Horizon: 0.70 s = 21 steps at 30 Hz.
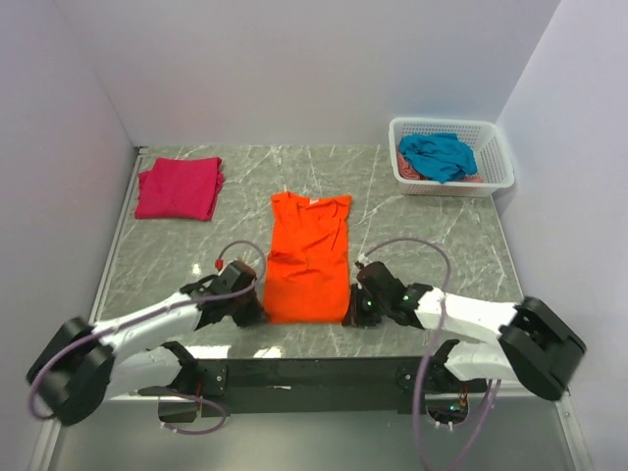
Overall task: Fold and stack the t-shirts
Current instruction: Fold the tshirt
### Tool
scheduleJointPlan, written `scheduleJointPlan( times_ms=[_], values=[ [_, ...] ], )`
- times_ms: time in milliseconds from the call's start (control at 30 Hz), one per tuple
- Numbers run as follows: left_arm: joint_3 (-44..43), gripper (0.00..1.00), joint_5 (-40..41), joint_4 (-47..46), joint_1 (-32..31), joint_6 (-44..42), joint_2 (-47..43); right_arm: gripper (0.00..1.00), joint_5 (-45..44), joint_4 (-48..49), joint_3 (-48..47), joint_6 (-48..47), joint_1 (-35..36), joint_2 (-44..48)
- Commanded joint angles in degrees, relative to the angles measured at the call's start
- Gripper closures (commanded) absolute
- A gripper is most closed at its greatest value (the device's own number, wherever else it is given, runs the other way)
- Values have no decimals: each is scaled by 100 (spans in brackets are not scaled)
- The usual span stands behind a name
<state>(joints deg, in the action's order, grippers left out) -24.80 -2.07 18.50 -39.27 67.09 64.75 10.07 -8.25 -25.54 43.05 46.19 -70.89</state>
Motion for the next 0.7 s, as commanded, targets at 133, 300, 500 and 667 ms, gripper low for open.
scheduleJointPlan(
  times_ms=[133, 300, 500, 667],
  values=[
    [-322, 99, 189, 2008, -486, 577, -1744, 100, 171, -1090, 165, 451, 390, 1770],
    [-1447, 99, 889, 2193, -486, 261, -1808, 100, -820, -1941, -670, -40, 276, 2185],
    [-2670, 99, 2129, 2404, -468, -82, -1229, 100, -1024, -2023, -1822, -717, -617, 1711],
    [-3329, 99, 2395, 2044, -127, -538, -552, 100, -971, -2110, -2823, -1428, -1191, 1158]
  ],
)
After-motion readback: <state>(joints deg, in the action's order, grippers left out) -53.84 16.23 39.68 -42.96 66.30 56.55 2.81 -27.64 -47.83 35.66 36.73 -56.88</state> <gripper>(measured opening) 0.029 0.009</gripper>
